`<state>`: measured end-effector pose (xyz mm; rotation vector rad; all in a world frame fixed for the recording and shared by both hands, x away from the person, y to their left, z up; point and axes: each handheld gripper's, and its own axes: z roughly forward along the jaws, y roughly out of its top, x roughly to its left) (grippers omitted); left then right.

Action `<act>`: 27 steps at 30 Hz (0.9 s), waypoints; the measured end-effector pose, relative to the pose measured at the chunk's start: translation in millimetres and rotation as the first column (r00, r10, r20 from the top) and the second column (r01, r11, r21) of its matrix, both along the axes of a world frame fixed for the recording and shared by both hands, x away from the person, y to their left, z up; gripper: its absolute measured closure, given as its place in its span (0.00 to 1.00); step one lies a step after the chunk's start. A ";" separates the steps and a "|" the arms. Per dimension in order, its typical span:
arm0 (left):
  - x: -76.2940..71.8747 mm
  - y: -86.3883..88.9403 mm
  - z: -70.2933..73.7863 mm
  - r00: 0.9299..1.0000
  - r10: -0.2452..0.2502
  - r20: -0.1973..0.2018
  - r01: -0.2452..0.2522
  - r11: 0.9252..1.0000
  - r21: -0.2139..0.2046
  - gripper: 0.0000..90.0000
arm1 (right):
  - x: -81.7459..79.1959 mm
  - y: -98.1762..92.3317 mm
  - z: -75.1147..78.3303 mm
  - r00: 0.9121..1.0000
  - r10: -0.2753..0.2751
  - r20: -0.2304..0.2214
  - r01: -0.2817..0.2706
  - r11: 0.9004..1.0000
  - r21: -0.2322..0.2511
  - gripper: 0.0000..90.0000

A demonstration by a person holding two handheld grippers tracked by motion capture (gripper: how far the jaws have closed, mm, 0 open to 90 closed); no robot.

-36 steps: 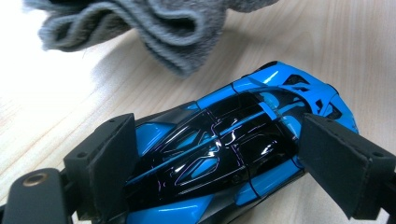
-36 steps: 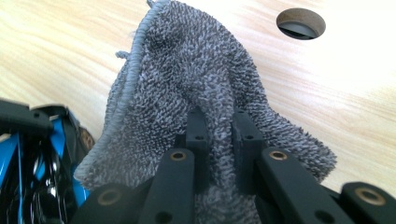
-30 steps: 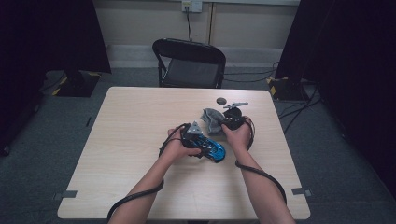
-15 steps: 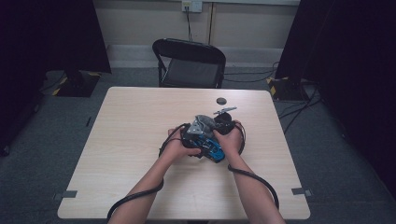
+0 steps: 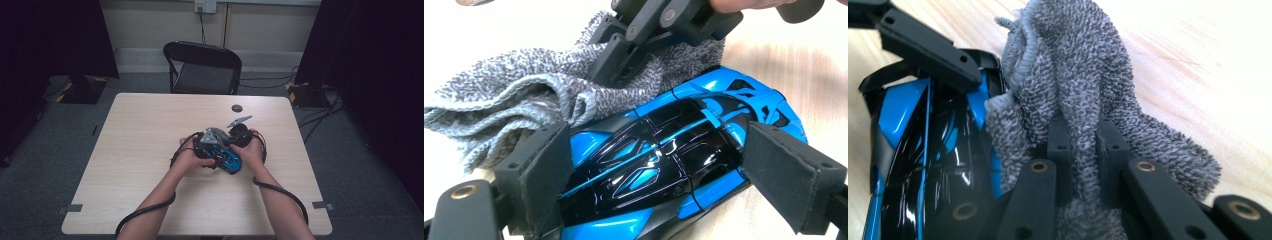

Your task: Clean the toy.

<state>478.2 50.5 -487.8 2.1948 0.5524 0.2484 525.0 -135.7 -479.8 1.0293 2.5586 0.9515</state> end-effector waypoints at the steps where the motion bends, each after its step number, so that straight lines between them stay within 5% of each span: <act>1: 0.0 0.2 0.1 1.000 0.001 -0.001 -0.001 1.000 0.002 0.14 | -0.5 -1.5 -0.1 1.000 0.004 0.000 -0.004 1.000 0.003 0.90; 27: -0.9 -1.1 1.4 1.000 0.002 -0.003 -0.002 1.000 0.018 0.15 | -31.2 -49.1 0.1 1.000 -0.002 0.018 0.002 1.000 -0.001 0.89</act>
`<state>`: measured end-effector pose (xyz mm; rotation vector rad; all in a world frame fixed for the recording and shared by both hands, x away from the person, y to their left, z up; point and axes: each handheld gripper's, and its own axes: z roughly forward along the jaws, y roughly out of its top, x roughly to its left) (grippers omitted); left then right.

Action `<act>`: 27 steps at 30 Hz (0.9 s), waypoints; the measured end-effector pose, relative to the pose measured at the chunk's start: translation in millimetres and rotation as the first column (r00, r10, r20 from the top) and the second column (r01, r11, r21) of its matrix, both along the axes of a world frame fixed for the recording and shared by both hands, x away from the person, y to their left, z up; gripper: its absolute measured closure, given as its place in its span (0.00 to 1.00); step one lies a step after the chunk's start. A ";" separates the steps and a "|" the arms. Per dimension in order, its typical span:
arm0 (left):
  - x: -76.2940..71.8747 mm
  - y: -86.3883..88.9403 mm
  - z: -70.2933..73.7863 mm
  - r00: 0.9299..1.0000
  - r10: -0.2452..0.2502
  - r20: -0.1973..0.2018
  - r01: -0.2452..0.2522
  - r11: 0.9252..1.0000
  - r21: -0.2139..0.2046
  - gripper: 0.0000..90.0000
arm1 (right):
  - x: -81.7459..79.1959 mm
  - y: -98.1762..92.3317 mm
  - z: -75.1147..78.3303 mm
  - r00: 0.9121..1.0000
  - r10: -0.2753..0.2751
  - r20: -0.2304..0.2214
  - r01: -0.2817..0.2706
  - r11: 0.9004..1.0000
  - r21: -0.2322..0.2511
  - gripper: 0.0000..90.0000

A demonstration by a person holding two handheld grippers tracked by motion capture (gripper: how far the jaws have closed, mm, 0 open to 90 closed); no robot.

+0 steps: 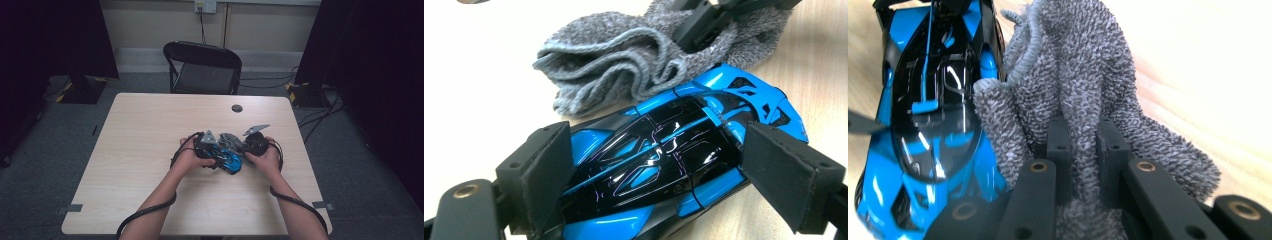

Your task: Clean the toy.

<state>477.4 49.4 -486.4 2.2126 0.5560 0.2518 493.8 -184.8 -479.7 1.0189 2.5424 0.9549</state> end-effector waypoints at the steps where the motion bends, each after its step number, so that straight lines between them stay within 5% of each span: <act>1: 0.0 -0.2 0.0 1.000 0.001 0.000 -0.001 1.000 -0.001 0.15 | -1.8 -2.7 -0.2 1.000 -0.002 0.002 0.002 1.000 0.003 0.89; 27: -0.9 -2.5 0.5 1.000 -0.011 -0.001 0.011 1.000 0.001 0.16 | -21.7 -33.4 1.1 1.000 0.004 -0.002 -0.004 1.000 -0.006 0.89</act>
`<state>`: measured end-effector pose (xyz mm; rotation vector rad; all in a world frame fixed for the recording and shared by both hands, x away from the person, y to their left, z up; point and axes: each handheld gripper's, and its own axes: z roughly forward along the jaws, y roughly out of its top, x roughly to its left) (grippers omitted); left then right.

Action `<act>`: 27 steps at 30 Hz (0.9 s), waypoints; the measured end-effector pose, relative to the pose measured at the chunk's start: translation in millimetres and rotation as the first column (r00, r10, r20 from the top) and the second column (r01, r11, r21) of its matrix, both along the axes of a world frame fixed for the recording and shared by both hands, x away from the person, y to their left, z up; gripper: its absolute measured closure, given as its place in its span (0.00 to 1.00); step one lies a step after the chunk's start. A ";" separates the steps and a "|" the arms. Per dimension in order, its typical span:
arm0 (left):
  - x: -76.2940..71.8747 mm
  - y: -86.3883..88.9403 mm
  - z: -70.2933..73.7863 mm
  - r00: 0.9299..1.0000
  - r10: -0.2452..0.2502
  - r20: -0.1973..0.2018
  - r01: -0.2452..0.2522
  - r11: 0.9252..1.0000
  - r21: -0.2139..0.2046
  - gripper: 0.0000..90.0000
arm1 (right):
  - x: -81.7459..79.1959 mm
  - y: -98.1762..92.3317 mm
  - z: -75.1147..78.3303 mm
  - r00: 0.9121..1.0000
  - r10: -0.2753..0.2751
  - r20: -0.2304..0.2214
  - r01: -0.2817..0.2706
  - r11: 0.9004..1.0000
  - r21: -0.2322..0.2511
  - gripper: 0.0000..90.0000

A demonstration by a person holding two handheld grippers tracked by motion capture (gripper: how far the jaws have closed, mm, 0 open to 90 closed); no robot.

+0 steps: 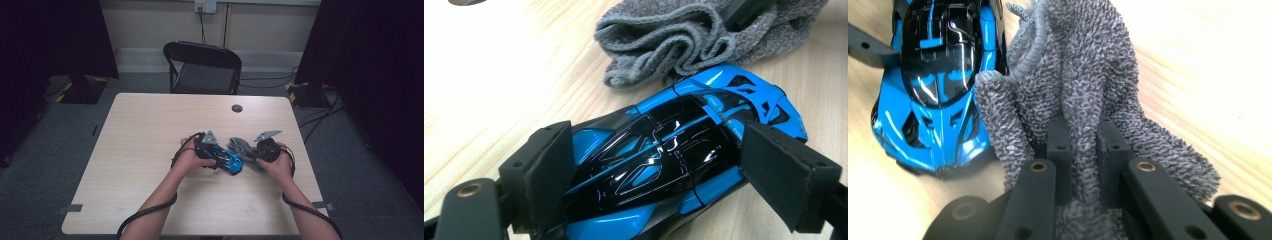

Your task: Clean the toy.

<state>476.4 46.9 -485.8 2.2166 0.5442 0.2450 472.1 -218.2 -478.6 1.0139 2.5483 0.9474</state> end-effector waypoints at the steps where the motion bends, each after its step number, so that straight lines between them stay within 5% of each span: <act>1: 0.1 -0.1 0.2 1.000 -0.001 0.000 0.001 1.000 0.003 0.16 | -0.9 -1.3 0.2 1.000 0.000 -0.001 0.000 1.000 0.000 0.89; 17: -1.5 -1.8 -0.1 1.000 0.000 0.002 0.000 1.000 -0.002 0.16 | -10.4 -21.7 6.7 1.000 -0.005 -0.001 0.005 1.000 0.000 0.90; 27: -2.3 -1.0 -1.0 1.000 0.001 0.007 -0.001 1.000 -0.010 0.16 | 1.1 -43.3 30.1 0.994 -0.105 0.029 0.104 0.994 0.031 0.90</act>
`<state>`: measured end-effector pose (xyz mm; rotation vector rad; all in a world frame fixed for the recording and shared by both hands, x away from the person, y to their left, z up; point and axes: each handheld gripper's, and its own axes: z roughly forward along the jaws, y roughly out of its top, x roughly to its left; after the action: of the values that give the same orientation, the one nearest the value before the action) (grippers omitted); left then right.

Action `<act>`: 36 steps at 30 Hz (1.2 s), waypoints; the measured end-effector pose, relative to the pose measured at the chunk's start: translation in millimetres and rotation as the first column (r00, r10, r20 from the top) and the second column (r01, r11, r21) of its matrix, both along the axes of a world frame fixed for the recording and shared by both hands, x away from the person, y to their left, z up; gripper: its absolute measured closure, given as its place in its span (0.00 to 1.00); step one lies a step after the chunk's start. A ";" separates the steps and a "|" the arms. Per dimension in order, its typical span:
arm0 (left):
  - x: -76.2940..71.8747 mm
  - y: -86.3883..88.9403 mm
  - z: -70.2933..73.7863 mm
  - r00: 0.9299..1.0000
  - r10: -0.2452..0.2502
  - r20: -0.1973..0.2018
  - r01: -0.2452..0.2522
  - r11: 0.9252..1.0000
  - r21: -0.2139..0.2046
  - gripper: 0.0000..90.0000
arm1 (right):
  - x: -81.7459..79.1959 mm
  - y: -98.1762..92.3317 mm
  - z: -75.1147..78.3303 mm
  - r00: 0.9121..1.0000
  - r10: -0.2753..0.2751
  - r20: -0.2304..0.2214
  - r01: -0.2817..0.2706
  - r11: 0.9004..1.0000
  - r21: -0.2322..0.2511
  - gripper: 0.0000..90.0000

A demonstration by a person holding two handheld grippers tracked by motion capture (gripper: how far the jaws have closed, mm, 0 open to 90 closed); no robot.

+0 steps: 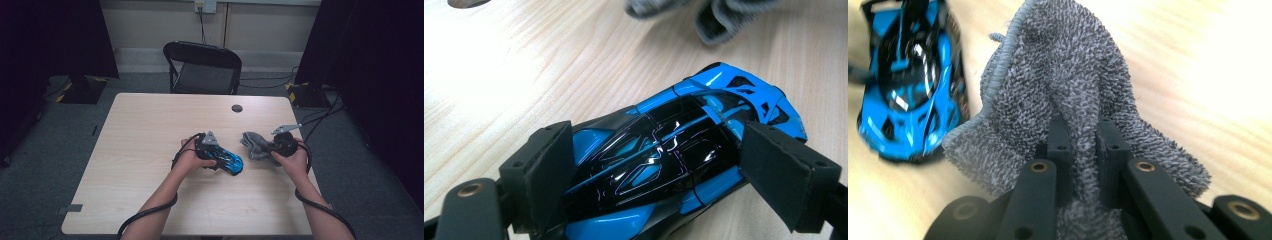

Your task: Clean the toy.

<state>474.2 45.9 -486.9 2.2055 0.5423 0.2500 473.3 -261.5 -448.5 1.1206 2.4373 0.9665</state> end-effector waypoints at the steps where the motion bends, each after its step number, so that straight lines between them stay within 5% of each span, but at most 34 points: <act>1: -0.1 0.0 0.0 1.000 0.000 0.000 0.000 1.000 -0.001 0.16 | 2.5 0.2 1.6 1.000 -0.012 0.002 0.012 1.000 0.007 0.90; 21: 1.0 1.5 -0.6 1.000 -0.008 0.000 0.008 1.000 -0.006 0.17 | 51.8 70.5 8.4 0.995 -0.101 0.015 0.101 0.994 0.030 0.90; 36: -0.9 -0.5 -2.8 1.000 -0.010 0.007 0.010 0.999 -0.035 0.17 | 63.1 132.5 -23.0 0.994 -0.111 -0.019 0.111 0.994 -0.010 0.90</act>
<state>473.3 45.4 -489.7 2.1721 0.5281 0.2413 536.4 -129.0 -471.5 1.2538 2.3640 0.9132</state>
